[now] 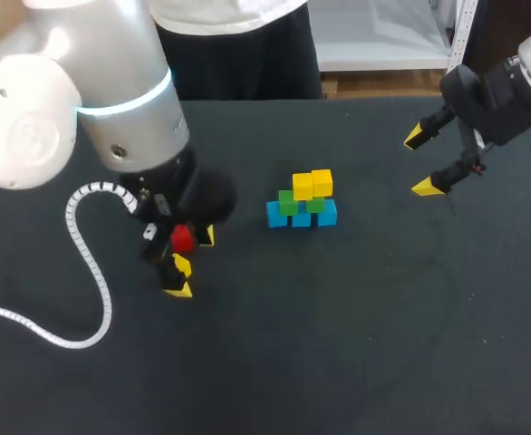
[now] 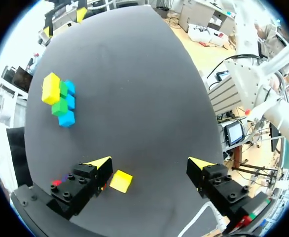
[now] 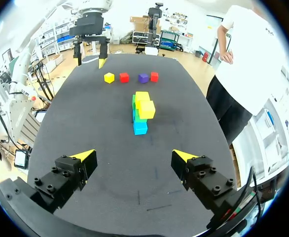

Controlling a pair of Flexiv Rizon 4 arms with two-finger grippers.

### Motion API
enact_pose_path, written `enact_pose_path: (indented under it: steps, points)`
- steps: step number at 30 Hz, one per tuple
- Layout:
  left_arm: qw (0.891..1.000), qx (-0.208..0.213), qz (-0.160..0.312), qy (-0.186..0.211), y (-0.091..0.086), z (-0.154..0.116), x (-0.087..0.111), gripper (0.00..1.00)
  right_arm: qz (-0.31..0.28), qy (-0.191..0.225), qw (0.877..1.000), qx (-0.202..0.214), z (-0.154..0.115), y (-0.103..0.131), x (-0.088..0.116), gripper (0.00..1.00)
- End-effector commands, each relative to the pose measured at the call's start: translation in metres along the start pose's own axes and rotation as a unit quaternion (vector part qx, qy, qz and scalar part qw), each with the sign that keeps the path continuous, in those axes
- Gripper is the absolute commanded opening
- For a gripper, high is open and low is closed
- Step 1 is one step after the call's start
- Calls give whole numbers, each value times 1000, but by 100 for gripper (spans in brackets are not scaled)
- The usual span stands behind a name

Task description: Place the blue cubes, place green cubes on the blue cubes, place the yellow cubes on the green cubes, then place the red cubes on the yellow cubes, and place purple cube on the red cubes.

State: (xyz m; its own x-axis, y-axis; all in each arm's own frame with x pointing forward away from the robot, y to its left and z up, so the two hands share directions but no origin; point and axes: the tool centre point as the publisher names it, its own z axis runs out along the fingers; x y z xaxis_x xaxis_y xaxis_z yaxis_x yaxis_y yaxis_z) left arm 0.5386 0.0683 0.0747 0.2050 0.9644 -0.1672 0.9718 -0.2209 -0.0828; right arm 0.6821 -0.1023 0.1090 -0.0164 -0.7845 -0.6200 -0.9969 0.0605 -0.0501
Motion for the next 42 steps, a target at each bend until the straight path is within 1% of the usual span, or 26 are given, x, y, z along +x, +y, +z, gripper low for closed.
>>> enact_pose_path:
  steps: [1,9,16,21,32,37,42]
  points:
    - [1000,0,-5,0,-3,5,5,100,0,-1,1000,1,0,1,0,100]
    - [1000,-13,-17,-10,-12,17,19,100,0,-1,1000,1,0,1,0,100]
    - [1000,-9,-22,-10,-14,23,25,100,0,-1,1000,1,0,1,0,100]
    - [1000,-10,-10,-1,-9,24,25,100,0,-1,1000,1,0,1,0,100]
    - [999,21,26,24,15,30,25,100,0,-1,1000,1,0,1,0,100]
    - [999,26,35,28,19,30,22,100,0,-1,1000,1,0,1,0,100]
    - [998,39,34,31,16,36,21,100,0,-1,1000,1,0,1,0,100]
